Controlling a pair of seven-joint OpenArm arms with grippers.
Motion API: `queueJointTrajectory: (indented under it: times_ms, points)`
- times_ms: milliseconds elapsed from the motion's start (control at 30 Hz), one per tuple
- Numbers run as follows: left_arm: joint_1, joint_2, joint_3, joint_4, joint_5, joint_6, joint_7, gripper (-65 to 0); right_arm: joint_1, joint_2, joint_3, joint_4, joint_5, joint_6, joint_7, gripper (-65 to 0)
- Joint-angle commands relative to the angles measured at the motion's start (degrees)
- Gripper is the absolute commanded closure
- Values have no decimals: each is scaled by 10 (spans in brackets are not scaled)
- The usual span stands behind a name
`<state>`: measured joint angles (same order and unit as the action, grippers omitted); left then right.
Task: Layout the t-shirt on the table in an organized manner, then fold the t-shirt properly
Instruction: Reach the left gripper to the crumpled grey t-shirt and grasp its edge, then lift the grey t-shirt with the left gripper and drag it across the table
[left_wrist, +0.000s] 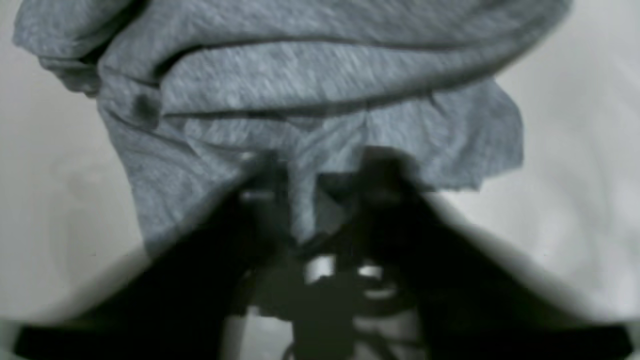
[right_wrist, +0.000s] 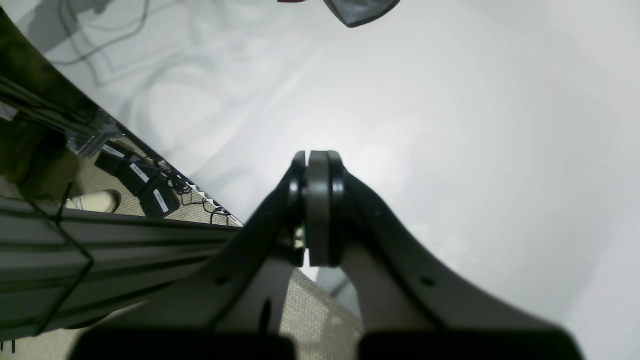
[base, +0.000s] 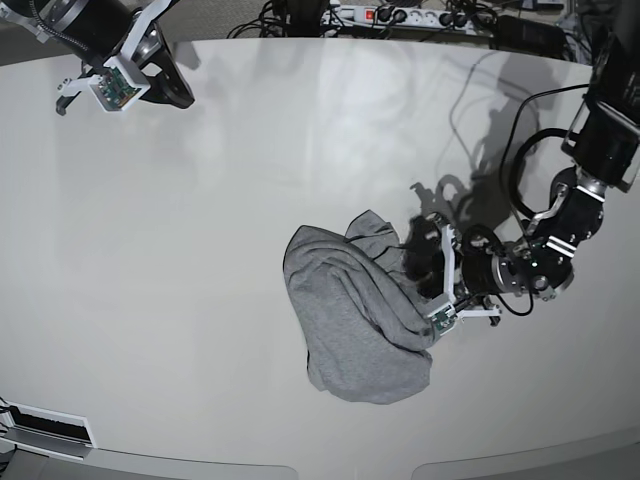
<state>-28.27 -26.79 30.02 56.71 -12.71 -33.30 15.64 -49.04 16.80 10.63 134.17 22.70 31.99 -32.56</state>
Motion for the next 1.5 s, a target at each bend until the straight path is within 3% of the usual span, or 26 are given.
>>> queueJointTrajectory:
  times_ms: [0, 167, 367, 500, 533, 633, 667, 767, 867, 967, 1000, 1067, 1100, 1300, 1467]
  points:
    - [-21, 0, -4, 5, -5, 3, 1, 0, -5, 3, 2, 8, 8, 0, 13, 0]
    - [-33, -4, -5, 35, 6, -12, 52, 0, -7, 3, 2, 8, 8, 0, 14, 0]
    - [-49, -51, -5, 123, -22, -5, 71, 0, -9, 3, 2, 8, 8, 0, 13, 0]
    - [-43, -58, -4, 115, -30, -48, 68, 0, -9, 3, 2, 8, 8, 0, 13, 0]
    - [-39, -54, -4, 106, -30, -56, 60, -37, -9, 3, 2, 8, 8, 0, 13, 0]
    - [-25, -40, -3, 63, 18, -63, 0, -320, -9, 3, 2, 8, 8, 0, 15, 0]
    - [-22, -35, 3, 45, 52, -61, -30, -349, -9, 3, 2, 8, 8, 0, 15, 0]
    - [-23, -22, 51, -10, 131, -55, -103, -344, -9, 3, 2, 8, 8, 0, 15, 0]
    - [-23, -11, 101, -46, 198, 22, -155, -342, -9, 3, 2, 8, 8, 0, 15, 0]
    - [-23, -10, 124, -52, 197, 85, -170, -312, -9, 3, 2, 8, 8, 0, 15, 0]
    - [-23, -8, 125, -52, 197, 98, -169, -253, -9, 3, 2, 8, 8, 0, 15, 0]
    - [-24, -8, 124, -52, 197, 123, -165, -57, -9, 3, 2, 8, 8, 0, 15, 0]
    - [-28, -9, 124, -52, 198, 129, -160, 0, -9, 3, 2, 8, 8, 0, 15, 0]
    - [-70, -12, 124, -17, 172, 110, -106, 0, -9, 3, 2, 8, 8, 0, 15, 0]
    - [-94, -29, 124, 95, 66, 108, 23, 0, -9, 3, 2, 8, 5, 0, 15, 0]
